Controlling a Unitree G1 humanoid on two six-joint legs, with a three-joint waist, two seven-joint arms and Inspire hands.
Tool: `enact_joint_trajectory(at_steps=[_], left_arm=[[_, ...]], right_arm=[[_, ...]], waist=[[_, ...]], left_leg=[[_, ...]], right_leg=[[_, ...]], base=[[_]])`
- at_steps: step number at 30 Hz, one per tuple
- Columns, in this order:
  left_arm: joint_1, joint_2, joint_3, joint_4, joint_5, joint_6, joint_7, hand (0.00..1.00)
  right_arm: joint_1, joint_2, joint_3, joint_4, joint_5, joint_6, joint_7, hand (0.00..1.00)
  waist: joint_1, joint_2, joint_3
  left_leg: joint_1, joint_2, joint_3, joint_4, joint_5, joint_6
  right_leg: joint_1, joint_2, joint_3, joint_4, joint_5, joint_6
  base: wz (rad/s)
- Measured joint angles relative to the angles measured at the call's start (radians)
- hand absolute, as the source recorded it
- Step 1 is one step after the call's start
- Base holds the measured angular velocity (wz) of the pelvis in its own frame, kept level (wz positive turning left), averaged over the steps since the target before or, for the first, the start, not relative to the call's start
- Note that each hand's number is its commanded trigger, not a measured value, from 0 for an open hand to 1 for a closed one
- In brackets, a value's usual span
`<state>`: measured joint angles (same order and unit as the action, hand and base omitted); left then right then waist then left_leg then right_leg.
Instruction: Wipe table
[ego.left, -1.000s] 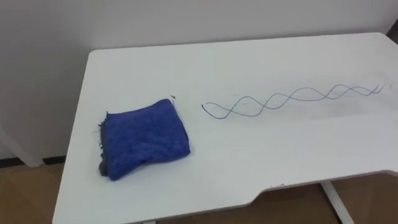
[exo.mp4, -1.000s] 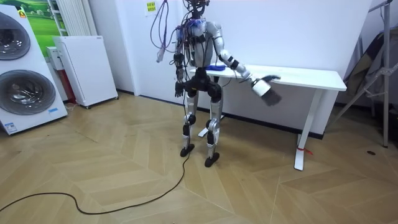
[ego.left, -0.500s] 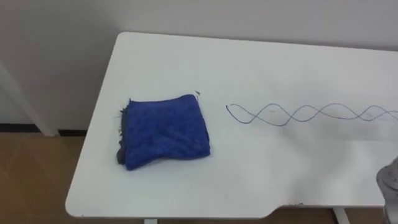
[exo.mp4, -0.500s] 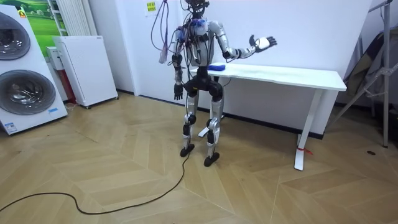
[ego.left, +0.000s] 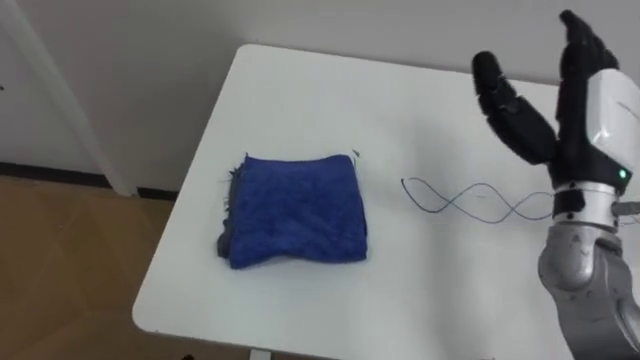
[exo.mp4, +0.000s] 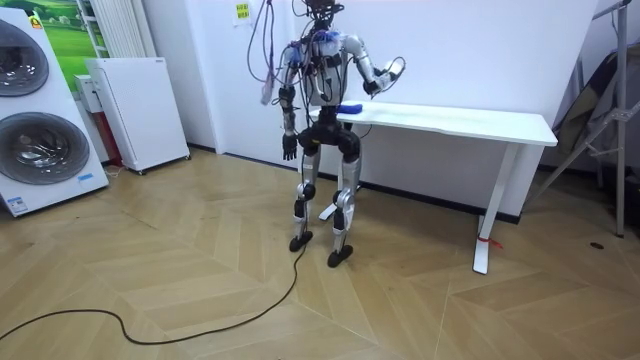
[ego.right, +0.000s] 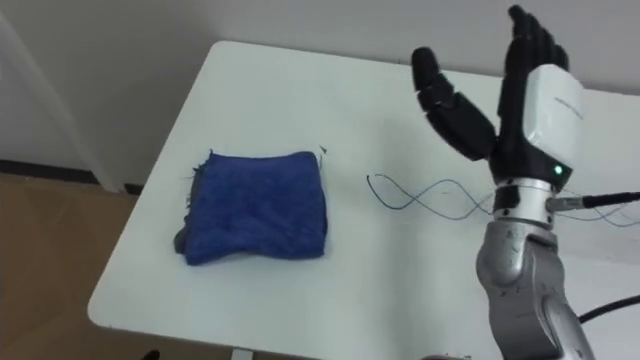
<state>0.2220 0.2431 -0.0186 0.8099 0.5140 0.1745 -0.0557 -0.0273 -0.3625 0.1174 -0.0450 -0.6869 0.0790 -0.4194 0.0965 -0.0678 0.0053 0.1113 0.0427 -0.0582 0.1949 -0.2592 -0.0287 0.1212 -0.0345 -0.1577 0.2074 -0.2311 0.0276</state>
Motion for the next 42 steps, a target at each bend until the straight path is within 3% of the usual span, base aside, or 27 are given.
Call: enact_joint_trajectory(at_steps=[3, 5, 6, 7, 8, 9, 10, 11, 12, 13, 15, 25, 31, 36, 37, 38, 39, 40, 41, 42], left_arm=[[-0.024, 0.001, -0.039, -0.001, 0.0, 0.0, -0.001, 0.0], [-0.036, 0.001, -0.069, -0.005, 0.0, -0.002, -0.003, 0.0], [-0.035, 0.014, -0.072, -0.012, 0.0, -0.01, -0.003, 0.0], [-0.04, 0.022, -0.061, 0.0, 0.001, -0.011, -0.003, 0.0], [-0.043, 0.023, -0.063, 0.009, 0.001, -0.01, -0.007, 0.0], [-0.048, 0.022, -0.067, 0.017, 0.001, -0.011, -0.021, 0.0], [-0.064, 0.019, -0.081, 0.018, 0.001, -0.02, -0.03, 0.0], [-0.076, 0.019, -0.085, 0.017, 0.001, -0.026, -0.035, 0.0], [-0.092, 0.019, -0.088, 0.015, -0.002, -0.034, -0.037, 0.0], [-0.113, 0.024, -0.107, 0.017, -0.008, -0.034, -0.037, 0.0], [-0.116, 0.027, -0.124, 0.027, -0.01, -0.033, -0.037, 0.0], [-0.122, 0.028, -0.145, 0.075, -0.011, -0.028, -0.051, 0.0], [-0.128, 0.025, -0.148, 0.087, -0.011, -0.028, -0.05, 0.0], [-0.144, 0.027, -0.162, 0.122, -0.011, -0.029, -0.05, 0.0], [-0.146, 0.025, -0.166, 0.123, -0.011, -0.03, -0.049, 0.0], [-0.145, 0.03, -0.164, 0.123, -0.011, -0.032, -0.048, 0.0], [-0.141, 0.047, -0.151, 0.125, -0.006, -0.032, -0.046, 0.0], [-0.142, 0.047, -0.144, 0.15, 0.001, -0.031, -0.041, 0.0], [-0.142, 0.03, -0.151, 0.175, 0.002, -0.03, -0.039, 0.0], [-0.157, 0.013, -0.168, 0.19, 0.002, -0.034, -0.039, 0.0]], right_arm=[[-0.009, -0.001, 0.074, 0.0, -0.035, -0.002, 0.032, 0.0], [-0.011, 0.0, 0.108, 0.0, -0.076, -0.003, 0.065, 0.0], [-0.018, 0.006, 0.13, -0.001, -0.103, -0.017, 0.085, 0.0], [-0.04, -0.001, 0.166, -0.004, -0.126, -0.032, 0.099, 0.0], [-0.041, -0.005, 0.184, -0.007, -0.135, -0.034, 0.105, 0.0], [-0.04, -0.008, 0.201, -0.006, -0.154, -0.032, 0.116, 0.0], [-0.04, -0.01, 0.206, -0.005, -0.188, -0.021, 0.131, 0.0], [-0.04, -0.009, 0.21, -0.005, -0.203, -0.016, 0.14, 0.0], [-0.04, -0.007, 0.22, -0.005, -0.233, -0.015, 0.16, 0.0], [-0.047, -0.007, 0.233, -0.005, -0.252, -0.017, 0.181, 0.0], [-0.061, -0.007, 0.265, -0.005, -0.268, -0.021, 0.204, 0.0], [-0.065, -0.009, 0.411, -0.005, -0.343, -0.017, 0.261, 0.0], [-0.048, -0.009, 0.446, -0.005, -0.342, -0.025, 0.274, 0.0], [-0.046, -0.009, 0.454, -0.005, -0.342, -0.035, 0.274, 0.0], [-0.042, -0.007, 0.453, -0.003, -0.337, -0.037, 0.274, 0.0], [-0.038, 0.0, 0.452, -0.004, -0.336, -0.04, 0.274, 0.0], [-0.045, 0.013, 0.461, -0.008, -0.338, -0.06, 0.274, 0.0], [-0.058, 0.004, 0.492, -0.013, -0.341, -0.066, 0.268, 0.0], [-0.049, -0.005, 0.499, -0.007, -0.344, -0.064, 0.267, 0.0], [-0.025, -0.018, 0.5, -0.001, -0.344, -0.05, 0.271, 0.0]], waist=[[0.02, -0.001, -0.0007], [0.021, 0.014, 0.0093], [0.035, 0.019, 0.011], [0.038, 0.01, 0.0063], [0.022, 0.019, 0.0031], [-0.01, 0.014, 0.0034], [-0.012, 0.015, 0.0045], [-0.012, 0.012, 0.0052], [-0.008, 0.0, 0.0002], [0.007, -0.006, 0.0015], [0.047, -0.013, -0.0025], [0.049, -0.002, 0.0105], [0.048, 0.01, 0.0078], [0.041, 0.03, -0.0001], [0.04, 0.045, 0.0097], [0.042, 0.043, 0.0036], [0.049, 0.025, -0.0014], [0.041, 0.009, 0.0024], [0.031, 0.026, -0.0026], [0.022, 0.036, -0.0062]], left_leg=[[0.006, 0.0, -0.03, -0.009, 0.001, 0.0], [0.028, 0.018, -0.125, -0.03, 0.017, 0.005], [0.028, 0.038, -0.203, -0.03, 0.019, 0.005], [0.012, 0.054, -0.22, -0.026, 0.01, -0.01], [0.004, 0.058, -0.207, -0.025, 0.008, -0.031], [-0.002, 0.06, -0.125, -0.03, 0.015, -0.044], [-0.005, 0.057, -0.055, -0.053, 0.021, -0.042], [-0.009, 0.052, -0.031, -0.064, 0.03, -0.032], [-0.005, 0.048, 0.006, -0.062, 0.046, -0.02], [0.002, 0.048, 0.012, -0.064, 0.05, -0.018], [0.012, 0.045, 0.013, -0.062, 0.05, -0.018], [0.023, 0.028, 0.018, -0.062, 0.049, -0.018], [0.029, 0.029, 0.018, -0.061, 0.05, -0.018], [0.046, 0.034, -0.015, -0.06, 0.052, -0.015], [0.058, 0.05, -0.074, -0.064, 0.059, -0.004], [0.057, 0.058, -0.113, -0.062, 0.059, -0.005], [0.045, 0.064, -0.125, -0.053, 0.054, -0.01], [0.047, 0.052, -0.076, -0.032, 0.013, -0.047], [0.055, 0.062, -0.056, -0.026, -0.006, -0.048], [0.057, 0.067, -0.029, -0.04, -0.003, -0.049]], right_leg=[[0.007, 0.001, -0.011, 0.002, 0.0, 0.0], [-0.05, 0.011, -0.011, 0.104, -0.016, -0.007], [-0.111, 0.06, 0.059, 0.075, -0.019, -0.032], [-0.149, 0.083, 0.058, 0.006, 0.076, -0.081], [-0.14, 0.089, 0.036, 0.003, 0.1, -0.079], [-0.122, 0.084, 0.015, -0.003, 0.102, -0.081], [-0.107, 0.084, 0.035, -0.005, 0.101, -0.081], [-0.1, 0.083, 0.056, -0.006, 0.101, -0.08], [-0.098, 0.083, 0.079, -0.005, 0.098, -0.076], [-0.102, 0.09, 0.075, -0.001, 0.097, -0.073], [-0.087, 0.09, 0.066, -0.011, 0.097, -0.074], [-0.054, 0.07, 0.047, -0.024, 0.097, -0.073], [-0.055, 0.07, 0.042, -0.016, 0.097, -0.073], [-0.067, 0.068, 0.016, 0.044, 0.085, -0.054], [-0.129, 0.081, 0.013, 0.129, 0.044, -0.045], [-0.158, 0.106, 0.034, 0.109, 0.032, -0.057], [-0.215, 0.143, 0.062, -0.026, 0.087, -0.106], [-0.236, 0.13, 0.011, -0.063, 0.224, -0.15], [-0.227, 0.135, -0.002, -0.046, 0.212, -0.155], [-0.217, 0.136, -0.011, -0.028, 0.21, -0.153]], base=[[0.01], [-0.04], [-0.53], [-0.37], [0.15], [0.68], [0.68], [0.6], [0.47], [0.24], [-0.2], [0.07], [-0.04], [0.0], [-0.15], [-0.5], [-0.6], [-0.47], [0.0], [0.35]])
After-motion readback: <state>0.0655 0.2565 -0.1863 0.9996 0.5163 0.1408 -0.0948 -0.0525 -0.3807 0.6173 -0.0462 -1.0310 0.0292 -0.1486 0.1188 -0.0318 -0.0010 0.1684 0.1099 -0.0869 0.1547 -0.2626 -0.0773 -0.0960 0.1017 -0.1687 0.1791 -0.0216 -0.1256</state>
